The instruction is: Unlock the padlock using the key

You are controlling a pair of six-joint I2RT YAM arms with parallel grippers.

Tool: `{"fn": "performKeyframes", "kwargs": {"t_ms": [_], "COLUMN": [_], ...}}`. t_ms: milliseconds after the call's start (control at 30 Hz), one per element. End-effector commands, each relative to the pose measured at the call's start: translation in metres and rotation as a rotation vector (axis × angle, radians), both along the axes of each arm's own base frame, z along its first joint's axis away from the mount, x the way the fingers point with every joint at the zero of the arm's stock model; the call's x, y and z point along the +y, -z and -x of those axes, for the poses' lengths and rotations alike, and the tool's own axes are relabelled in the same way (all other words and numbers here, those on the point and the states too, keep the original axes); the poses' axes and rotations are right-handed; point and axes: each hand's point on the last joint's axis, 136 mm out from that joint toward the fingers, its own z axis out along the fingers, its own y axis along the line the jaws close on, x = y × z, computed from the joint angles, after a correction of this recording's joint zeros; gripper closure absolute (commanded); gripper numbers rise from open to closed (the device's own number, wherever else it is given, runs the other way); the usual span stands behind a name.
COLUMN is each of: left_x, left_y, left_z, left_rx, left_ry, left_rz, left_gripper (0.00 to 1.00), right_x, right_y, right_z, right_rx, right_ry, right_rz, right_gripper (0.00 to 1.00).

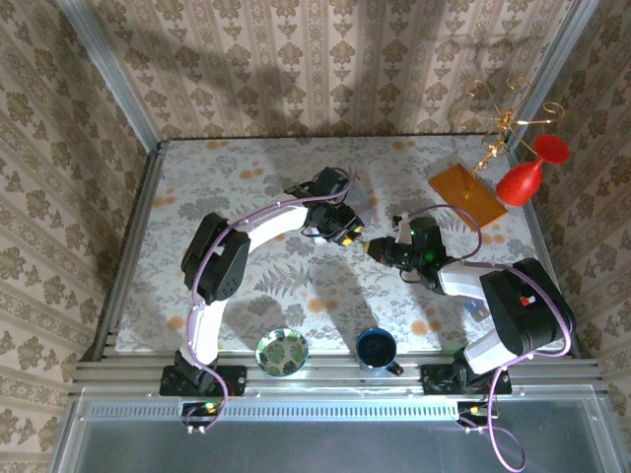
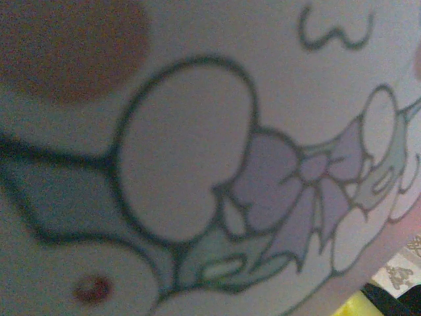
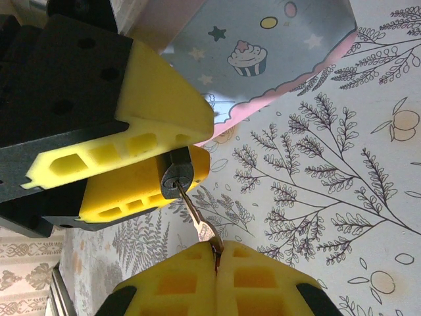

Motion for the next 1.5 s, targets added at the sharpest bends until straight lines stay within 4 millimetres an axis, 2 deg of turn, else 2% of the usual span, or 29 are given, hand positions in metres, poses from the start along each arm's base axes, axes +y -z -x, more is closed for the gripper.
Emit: {"fn": "performKeyframes", "kwargs": {"t_ms": [0, 833, 1067, 1300, 1467], "left_x": [-0.007, -0.006, -0.006, -0.005, -0.007], "left_y": [0.016, 0.019, 0.02, 0.024, 0.021], "left_z": [0.031, 0.032, 0.035, 0.039, 0.038], "left_rx": [0.172, 0.18, 0.18, 0.192, 0.185], "left_ry": [0.01, 0.008, 0.017, 0.02, 0.025], "left_rz": [0.008, 0.009, 0.009, 0.006, 0.013], "left_gripper": [1.0, 1.0, 1.0, 1.0, 1.0], "right_x": [-0.003, 0.013, 0.009, 0.011, 0.011], "right_y": [-0.004, 0.002, 0.002, -0.013, -0.013], "right_z": [-0.002, 0.01, 0.003, -0.013, -0.019], "right_rx": [-0.019, -0.008, -0.003, -0.02, -0.01], "right_ry": [0.025, -0.01, 0.026, 0.041, 0.066], "right_rz": [-0.009, 0.003, -0.002, -0.061, -0.109], "right_gripper": [1.0, 1.0, 1.0, 1.0, 1.0]}}
